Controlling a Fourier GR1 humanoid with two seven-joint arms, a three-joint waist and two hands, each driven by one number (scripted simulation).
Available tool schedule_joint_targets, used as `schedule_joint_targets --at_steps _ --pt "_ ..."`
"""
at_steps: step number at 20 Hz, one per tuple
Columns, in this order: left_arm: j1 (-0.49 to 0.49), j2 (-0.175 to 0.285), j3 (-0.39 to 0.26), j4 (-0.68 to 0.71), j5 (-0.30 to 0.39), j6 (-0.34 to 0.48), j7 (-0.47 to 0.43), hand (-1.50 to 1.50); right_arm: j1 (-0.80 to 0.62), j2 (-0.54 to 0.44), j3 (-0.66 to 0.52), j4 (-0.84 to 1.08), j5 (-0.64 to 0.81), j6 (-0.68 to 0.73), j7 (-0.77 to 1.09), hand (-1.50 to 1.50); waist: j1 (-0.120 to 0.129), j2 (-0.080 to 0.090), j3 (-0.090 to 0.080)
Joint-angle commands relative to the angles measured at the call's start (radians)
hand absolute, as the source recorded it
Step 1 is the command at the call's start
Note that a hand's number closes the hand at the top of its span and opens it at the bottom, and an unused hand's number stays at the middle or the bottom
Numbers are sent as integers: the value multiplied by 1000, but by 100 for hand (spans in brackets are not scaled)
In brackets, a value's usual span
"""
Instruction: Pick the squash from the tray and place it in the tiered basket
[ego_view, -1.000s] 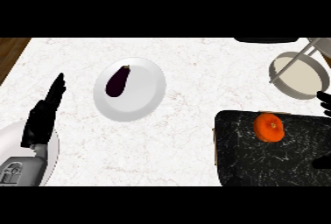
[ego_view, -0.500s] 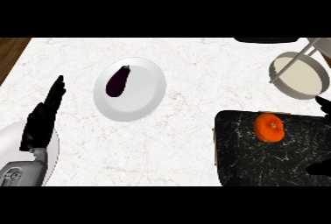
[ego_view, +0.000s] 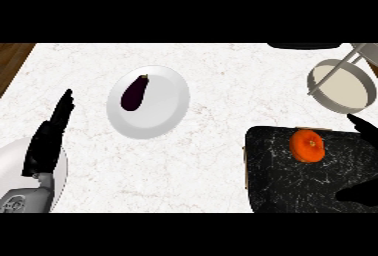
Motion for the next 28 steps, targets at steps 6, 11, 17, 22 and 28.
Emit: schedule_joint_targets --at_steps 6,11,17,22,28 --pt "-12 -51 8 1 -54 8 -1 0 -5 65 -23 66 79 40 -41 -150 0 0 0" --pt "-17 -32 63 52 -19 -46 -47 0 -68 131 28 99 143 17 -18 -150 2 1 0" --pt "-58 -37 64 -14 -38 -53 64 0 -105 105 -27 157 114 95 -35 -150 1 0 0" --pt "-97 -15 103 104 -42 -65 -32 0 -158 183 54 320 218 6 -134 -150 2 2 0" --pt "-83 -64 67 38 -59 -44 35 0 -164 175 124 275 190 134 -132 150 2 1 0"
